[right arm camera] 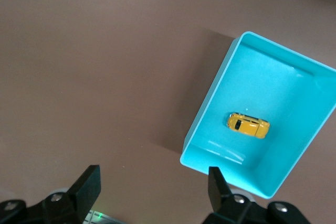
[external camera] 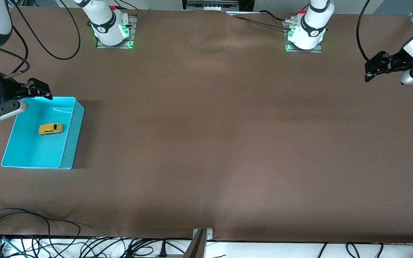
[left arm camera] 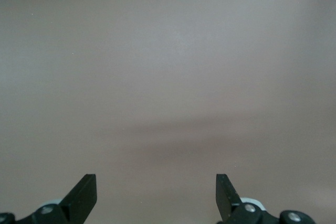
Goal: Wind up and store yellow beetle car
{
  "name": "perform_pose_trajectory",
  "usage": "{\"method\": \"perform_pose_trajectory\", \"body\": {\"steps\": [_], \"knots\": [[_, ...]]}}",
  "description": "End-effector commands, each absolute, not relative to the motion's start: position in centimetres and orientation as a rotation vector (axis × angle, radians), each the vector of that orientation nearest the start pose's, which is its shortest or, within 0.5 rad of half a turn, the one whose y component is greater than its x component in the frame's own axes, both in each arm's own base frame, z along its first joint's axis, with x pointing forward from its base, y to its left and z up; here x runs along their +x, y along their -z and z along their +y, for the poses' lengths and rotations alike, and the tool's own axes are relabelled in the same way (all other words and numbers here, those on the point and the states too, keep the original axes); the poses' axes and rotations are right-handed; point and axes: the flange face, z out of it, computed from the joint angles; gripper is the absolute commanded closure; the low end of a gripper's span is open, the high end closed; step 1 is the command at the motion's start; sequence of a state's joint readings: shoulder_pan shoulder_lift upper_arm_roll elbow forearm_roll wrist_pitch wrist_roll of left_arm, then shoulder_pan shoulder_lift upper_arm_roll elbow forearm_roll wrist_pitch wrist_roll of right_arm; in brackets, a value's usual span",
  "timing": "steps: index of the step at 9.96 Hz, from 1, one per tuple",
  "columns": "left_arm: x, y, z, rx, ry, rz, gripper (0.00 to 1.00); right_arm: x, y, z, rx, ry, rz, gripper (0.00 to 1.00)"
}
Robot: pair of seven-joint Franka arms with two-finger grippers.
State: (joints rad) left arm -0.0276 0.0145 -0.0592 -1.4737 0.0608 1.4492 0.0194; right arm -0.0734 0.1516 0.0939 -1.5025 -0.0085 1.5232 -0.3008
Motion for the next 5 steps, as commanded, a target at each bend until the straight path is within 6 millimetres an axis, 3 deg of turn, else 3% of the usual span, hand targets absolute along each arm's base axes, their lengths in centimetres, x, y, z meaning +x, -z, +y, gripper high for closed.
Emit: {"method": "perform_pose_trajectory", "body": {"steps": [1,4,5], "knots": [[54.2,-66.0,-4.5,-3.062,-0.047,0.153,0.0,56.8,-57.9,1.5,-3.118,-0.186,-0.213,0.08],[54.2,-66.0,-4.4,-3.064,-0.047,0.149,0.0,53.2,-58.8,3.9,-3.148,-0.145,0.025,0.08],[54.2,-66.0,-4.3,-3.062,-0.047,0.153,0.0,52.2,-58.2,3.6,-3.153,-0.121,0.041,0.0]]}}
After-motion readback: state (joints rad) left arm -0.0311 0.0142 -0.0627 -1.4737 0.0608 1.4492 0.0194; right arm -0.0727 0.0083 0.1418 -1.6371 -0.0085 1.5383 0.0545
